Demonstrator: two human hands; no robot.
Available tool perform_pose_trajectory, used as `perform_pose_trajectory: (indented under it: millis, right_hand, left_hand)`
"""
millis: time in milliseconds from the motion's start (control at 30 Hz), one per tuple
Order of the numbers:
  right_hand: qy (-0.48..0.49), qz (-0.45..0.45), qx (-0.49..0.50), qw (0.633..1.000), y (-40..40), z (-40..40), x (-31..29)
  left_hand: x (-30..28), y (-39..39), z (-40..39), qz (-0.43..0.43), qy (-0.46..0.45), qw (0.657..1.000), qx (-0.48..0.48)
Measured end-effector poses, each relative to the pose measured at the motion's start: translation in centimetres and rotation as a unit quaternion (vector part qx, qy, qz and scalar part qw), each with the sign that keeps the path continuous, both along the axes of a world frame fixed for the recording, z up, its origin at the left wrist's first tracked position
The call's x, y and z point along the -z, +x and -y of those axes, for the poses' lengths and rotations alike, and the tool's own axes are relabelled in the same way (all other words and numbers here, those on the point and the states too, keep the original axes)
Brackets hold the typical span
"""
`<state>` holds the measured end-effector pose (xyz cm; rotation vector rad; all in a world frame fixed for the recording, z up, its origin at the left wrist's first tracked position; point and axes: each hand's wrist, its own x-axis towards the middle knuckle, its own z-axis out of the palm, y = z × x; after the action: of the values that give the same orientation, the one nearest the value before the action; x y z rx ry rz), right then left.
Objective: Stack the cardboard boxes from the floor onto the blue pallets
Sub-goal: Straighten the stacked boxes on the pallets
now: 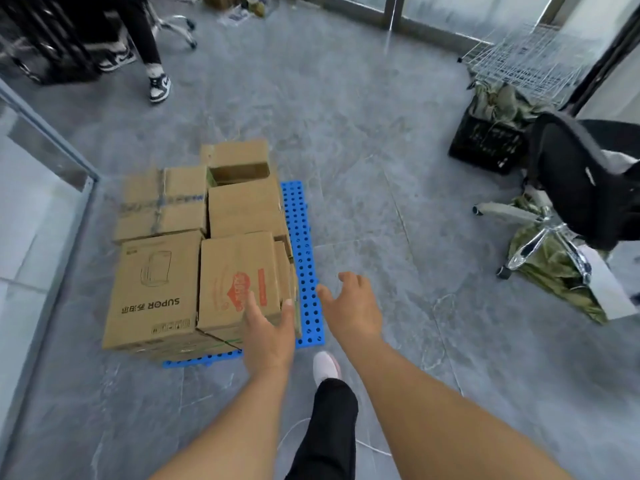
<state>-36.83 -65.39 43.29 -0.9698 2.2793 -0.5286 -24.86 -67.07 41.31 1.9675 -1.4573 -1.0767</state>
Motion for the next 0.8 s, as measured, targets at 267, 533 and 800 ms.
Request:
perform_pose_trajectory:
  millis: [267, 533, 800]
  right_hand:
    - [0.031, -0.005, -0.048, 0.998, -5.0, 10.8, -1.2]
    - [0.036, 0.006, -0.135, 0.990, -7.8, 21.8, -2.9]
    - [0.057, -0.013, -0.280, 0.958, -10.3, 30.3, -2.5]
  left_hand:
    - [-0.2, -4.9, 8.0, 0.008, 0.034, 0.998, -0.045]
    - [-1.3, -7.4, 17.0, 0.007, 0.067, 0.991, -0.115]
    - [-1.8, -9.5, 22.6, 0.007, 0.072, 0.967, -0.244]
